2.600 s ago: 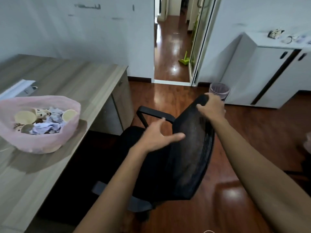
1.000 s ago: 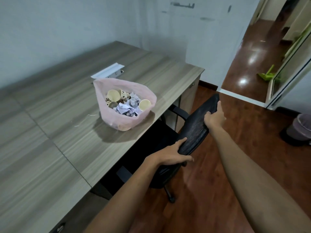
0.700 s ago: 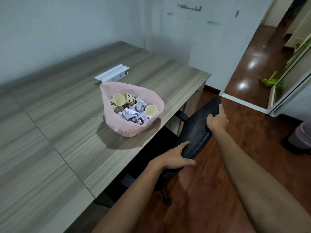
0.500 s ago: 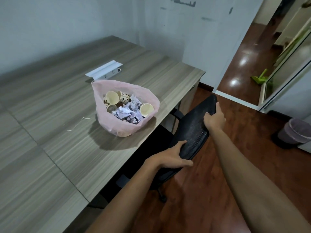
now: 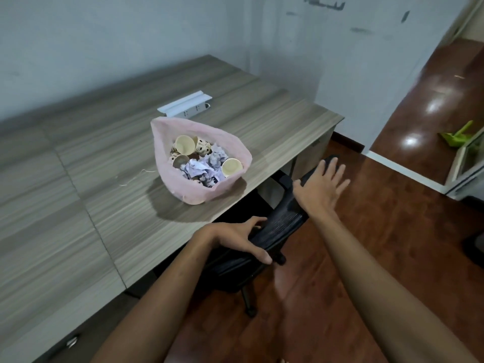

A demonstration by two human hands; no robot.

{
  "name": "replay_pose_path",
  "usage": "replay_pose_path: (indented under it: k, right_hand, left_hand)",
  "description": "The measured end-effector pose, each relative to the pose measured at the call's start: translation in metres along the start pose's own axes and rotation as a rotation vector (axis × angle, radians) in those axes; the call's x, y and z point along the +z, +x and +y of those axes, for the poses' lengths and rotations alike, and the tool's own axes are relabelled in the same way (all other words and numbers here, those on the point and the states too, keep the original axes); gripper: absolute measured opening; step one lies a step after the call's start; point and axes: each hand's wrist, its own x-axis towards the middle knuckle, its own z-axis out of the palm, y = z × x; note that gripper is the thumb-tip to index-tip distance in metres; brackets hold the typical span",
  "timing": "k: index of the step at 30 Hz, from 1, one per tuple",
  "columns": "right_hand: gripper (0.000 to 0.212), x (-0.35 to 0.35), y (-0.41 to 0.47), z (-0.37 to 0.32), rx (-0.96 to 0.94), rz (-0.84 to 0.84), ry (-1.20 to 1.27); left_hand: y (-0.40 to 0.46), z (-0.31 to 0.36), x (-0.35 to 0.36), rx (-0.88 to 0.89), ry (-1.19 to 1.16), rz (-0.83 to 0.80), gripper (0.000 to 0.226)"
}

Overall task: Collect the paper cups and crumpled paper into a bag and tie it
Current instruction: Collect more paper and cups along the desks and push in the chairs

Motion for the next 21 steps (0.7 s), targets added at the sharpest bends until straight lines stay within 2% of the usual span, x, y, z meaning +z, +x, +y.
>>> replay_pose_path:
  k: [2,5,7,10,12,16,18,21]
  right_hand:
    - [0.079,0.0,0.005,-0.004,-0.164,0.009,-0.073]
    - [0.068,0.002,0.017,-0.02,-0.301,-0.091,-0.028]
    - [0.066,0.006,0.026,-0.034,-0.365,-0.195,0.038]
    - [0.062,0.015,0.044,-0.06,-0.345,-0.387,0.168]
    - [0.058,0.027,0.058,-0.078,-0.314,-0.506,0.221]
    - [0.064,0.066,0.082,-0.112,-0.18,-0.622,0.292]
    - [0.067,0.09,0.091,-0.122,-0.09,-0.639,0.335]
    - [0.064,0.115,0.104,-0.133,0.047,-0.622,0.412]
  left_hand:
    - [-0.005,0.003,-0.006,-0.043,-0.024,0.068,0.126]
    - [-0.016,0.002,-0.022,-0.034,-0.049,0.369,0.116]
    - [-0.026,-0.004,-0.032,-0.053,-0.182,0.577,0.105]
    - [-0.035,-0.018,-0.057,-0.134,-0.286,0.969,0.077]
    - [-0.04,-0.034,-0.077,-0.195,-0.369,1.161,0.063]
    - [-0.046,-0.066,-0.119,-0.307,-0.426,1.37,0.065]
    - [-0.041,-0.079,-0.138,-0.34,-0.405,1.447,0.059]
    - [-0.024,-0.098,-0.166,-0.412,-0.405,1.438,0.055]
